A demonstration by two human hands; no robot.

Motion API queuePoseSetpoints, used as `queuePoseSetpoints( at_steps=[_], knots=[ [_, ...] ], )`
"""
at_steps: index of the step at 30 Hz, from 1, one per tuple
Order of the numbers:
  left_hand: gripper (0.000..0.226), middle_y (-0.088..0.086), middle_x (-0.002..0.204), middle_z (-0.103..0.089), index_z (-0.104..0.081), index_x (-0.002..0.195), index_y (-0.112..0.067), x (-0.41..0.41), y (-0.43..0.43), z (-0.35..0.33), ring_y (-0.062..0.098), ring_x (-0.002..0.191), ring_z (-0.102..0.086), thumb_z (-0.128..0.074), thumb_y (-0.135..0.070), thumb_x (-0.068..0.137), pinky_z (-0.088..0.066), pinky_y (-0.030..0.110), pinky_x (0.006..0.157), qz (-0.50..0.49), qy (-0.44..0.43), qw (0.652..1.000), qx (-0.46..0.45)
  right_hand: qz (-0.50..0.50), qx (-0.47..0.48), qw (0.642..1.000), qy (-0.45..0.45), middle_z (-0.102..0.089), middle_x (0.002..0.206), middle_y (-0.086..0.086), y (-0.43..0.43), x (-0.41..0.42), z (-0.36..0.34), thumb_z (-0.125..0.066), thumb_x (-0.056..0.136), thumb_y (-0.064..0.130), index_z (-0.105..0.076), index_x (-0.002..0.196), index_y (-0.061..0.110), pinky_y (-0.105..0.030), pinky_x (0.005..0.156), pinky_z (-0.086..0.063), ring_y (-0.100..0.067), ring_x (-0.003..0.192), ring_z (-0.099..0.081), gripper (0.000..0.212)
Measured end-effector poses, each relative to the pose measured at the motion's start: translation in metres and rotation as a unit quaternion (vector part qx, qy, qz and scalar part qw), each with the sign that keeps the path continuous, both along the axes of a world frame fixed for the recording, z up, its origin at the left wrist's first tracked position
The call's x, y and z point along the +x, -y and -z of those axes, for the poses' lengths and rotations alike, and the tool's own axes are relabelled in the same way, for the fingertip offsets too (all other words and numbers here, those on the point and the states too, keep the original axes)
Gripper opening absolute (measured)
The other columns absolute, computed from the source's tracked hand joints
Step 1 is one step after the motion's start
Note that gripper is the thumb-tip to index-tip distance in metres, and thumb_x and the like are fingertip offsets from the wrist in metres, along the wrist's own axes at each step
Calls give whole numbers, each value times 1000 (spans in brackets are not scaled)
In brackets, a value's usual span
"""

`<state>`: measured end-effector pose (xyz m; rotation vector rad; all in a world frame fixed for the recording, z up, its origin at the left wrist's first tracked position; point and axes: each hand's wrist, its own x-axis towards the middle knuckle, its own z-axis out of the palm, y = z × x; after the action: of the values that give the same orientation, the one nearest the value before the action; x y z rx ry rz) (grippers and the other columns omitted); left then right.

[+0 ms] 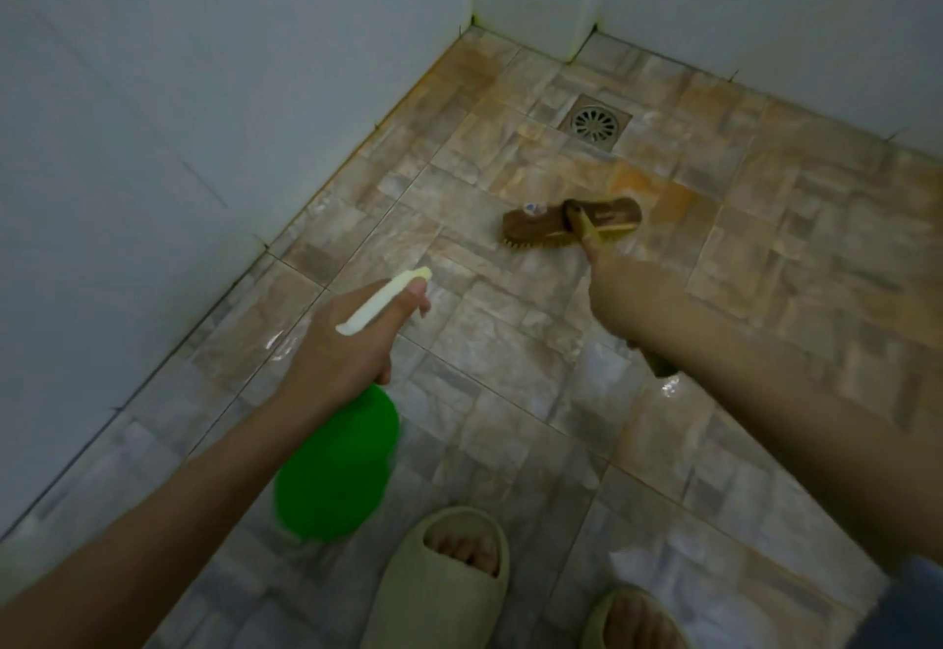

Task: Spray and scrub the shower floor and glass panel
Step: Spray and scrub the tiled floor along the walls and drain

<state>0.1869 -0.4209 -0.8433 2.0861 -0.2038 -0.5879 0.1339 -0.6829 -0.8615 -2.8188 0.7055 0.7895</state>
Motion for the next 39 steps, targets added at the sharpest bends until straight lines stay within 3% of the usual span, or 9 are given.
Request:
queuePoseSetpoints(
  at_steps=[3, 10, 15, 19, 22, 25, 30, 36, 39],
  knots=[
    [58, 13, 81, -73, -73, 86, -19, -2, 6, 4, 12, 41, -49, -48, -72, 84, -44, 20, 45, 14, -32, 999, -16, 45, 39, 998, 14, -47, 71, -10, 16, 3, -4, -33, 96, 3, 14, 152, 32, -38, 50, -57, -24, 51, -62, 79],
    [58, 8, 59, -69, -67, 67, -13, -3, 19, 11, 12, 41, -52, -61, -66, 88, -44, 23, 41, -18, -73, 997, 31, 40, 18, 999, -7, -54, 93, -16, 15, -7, -5, -31, 97, 0, 7, 154, 26, -35, 50, -52, -22, 51, -55, 74],
    [52, 3, 76, -78, -76, 73, -14, -9, 23, 7, 15, 41, -52, -58, -60, 92, -48, 29, 49, 22, -75, 997, -4, 23, 16, 1000, -7, -48, 86, -13, 18, -6, -6, -30, 98, 4, 3, 154, 28, -32, 42, -50, -23, 54, -58, 69],
    [58, 13, 66, -73, -72, 69, -7, -11, 27, 9, 13, 45, -56, -62, -60, 91, -47, 25, 44, -7, -60, 998, 8, 37, 46, 997, -41, -54, 115, -23, 15, -13, -22, -34, 97, 2, 6, 153, 33, -32, 44, -51, -24, 57, -61, 76],
    [53, 12, 72, -75, -74, 72, -17, -4, 25, 8, 12, 41, -52, -58, -63, 91, -47, 24, 45, -25, -60, 998, -4, 14, 61, 992, -113, -57, 87, -12, -7, -34, -39, -40, 96, 3, 0, 154, 18, -30, 51, -50, -18, 57, -53, 72],
    [38, 19, 92, -76, -77, 83, -39, 0, 24, 4, 14, 41, -50, -53, -68, 91, -48, 26, 48, 9, -63, 997, -33, -30, -4, 998, -49, -48, 70, -4, -14, -37, -22, -36, 95, 0, 9, 153, 14, -32, 54, -47, -17, 52, -47, 75],
    [43, 22, 94, -76, -78, 90, -27, 2, 35, 4, 12, 38, -48, -52, -60, 95, -46, 24, 47, 10, -32, 998, -49, 35, 44, 990, 132, -46, 89, -12, 65, 17, 3, -32, 102, 19, -16, 143, 55, -31, 46, -45, -24, 59, -50, 57],
    [41, 22, 92, -76, -78, 87, -32, 15, 49, 2, 11, 37, -50, -49, -61, 96, -46, 21, 44, 12, -14, 999, -51, 53, 28, 997, -50, -61, 97, -18, 33, -12, -24, -37, 97, 5, 2, 154, 20, -35, 43, -49, -21, 53, -51, 71],
    [43, 17, 94, -77, -78, 83, -29, 18, 58, 1, 15, 39, -52, -50, -58, 98, -46, 25, 45, 19, -21, 998, -62, 1, -7, 999, 42, -54, 94, -16, 62, 19, -9, -38, 97, 5, 0, 154, 30, -30, 37, -44, -21, 52, -51, 73]
  ],
)
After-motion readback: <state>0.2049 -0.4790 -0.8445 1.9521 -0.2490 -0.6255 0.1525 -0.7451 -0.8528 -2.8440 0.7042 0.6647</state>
